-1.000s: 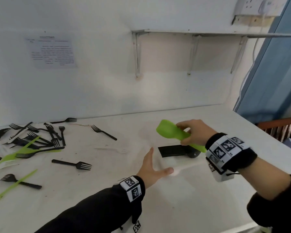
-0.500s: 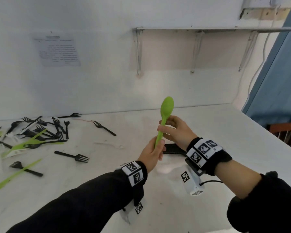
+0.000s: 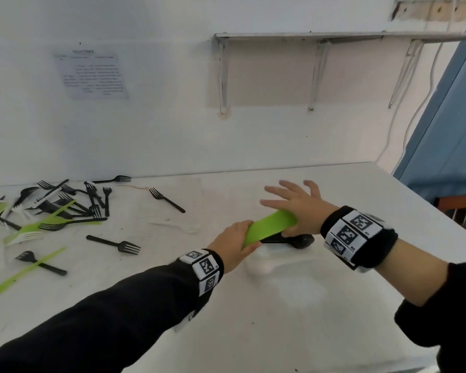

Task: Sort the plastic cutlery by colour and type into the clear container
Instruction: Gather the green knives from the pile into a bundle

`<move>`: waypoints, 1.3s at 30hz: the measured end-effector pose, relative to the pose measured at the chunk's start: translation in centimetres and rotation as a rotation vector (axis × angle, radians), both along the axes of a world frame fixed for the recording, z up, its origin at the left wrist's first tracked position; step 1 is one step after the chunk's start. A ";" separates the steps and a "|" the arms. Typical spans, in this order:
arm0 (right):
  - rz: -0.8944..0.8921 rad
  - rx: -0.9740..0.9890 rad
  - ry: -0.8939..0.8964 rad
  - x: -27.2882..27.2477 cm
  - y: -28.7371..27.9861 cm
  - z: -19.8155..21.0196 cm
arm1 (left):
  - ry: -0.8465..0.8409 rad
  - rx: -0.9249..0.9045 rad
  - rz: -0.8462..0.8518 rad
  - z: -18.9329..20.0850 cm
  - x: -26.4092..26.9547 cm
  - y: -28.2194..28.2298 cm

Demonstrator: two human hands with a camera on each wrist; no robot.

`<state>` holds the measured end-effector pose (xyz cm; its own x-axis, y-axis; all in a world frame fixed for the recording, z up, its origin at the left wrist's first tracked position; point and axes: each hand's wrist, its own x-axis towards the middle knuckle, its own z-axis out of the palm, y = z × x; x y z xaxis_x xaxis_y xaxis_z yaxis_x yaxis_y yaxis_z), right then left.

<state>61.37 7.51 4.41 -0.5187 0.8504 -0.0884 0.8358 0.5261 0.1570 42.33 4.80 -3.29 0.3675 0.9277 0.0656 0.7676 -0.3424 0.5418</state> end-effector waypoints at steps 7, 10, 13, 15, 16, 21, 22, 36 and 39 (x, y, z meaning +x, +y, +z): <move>-0.074 -0.300 0.149 0.4 1.3 -0.9 | 0.253 0.028 0.008 -0.5 0.6 0.2; -0.079 -0.323 0.158 0.6 1.6 -1.7 | 0.182 0.025 0.064 -1.0 0.8 0.4; -0.079 -0.355 0.119 0.8 1.8 -2.3 | -0.029 -0.091 0.163 -1.3 0.9 0.0; -0.080 -0.376 0.092 1.1 1.9 -2.7 | -0.158 -0.227 0.182 -1.6 0.8 -0.2; -0.086 -0.385 0.087 1.2 2.0 -2.9 | -0.191 -0.289 0.174 -1.7 0.7 -0.2; -0.079 -0.367 0.059 1.3 2.0 -3.5 | -0.312 -0.403 0.132 -2.5 0.9 -0.7; -0.066 -0.358 0.044 1.3 2.0 -3.6 | -0.339 -0.412 0.128 -2.5 1.0 -0.7; 0.013 -0.256 0.072 0.8 1.1 -5.1 | -0.370 -0.499 0.121 -2.8 1.0 -0.6; 0.005 -0.265 0.091 0.9 1.0 -5.4 | -0.365 -0.500 0.122 -2.8 1.0 -0.6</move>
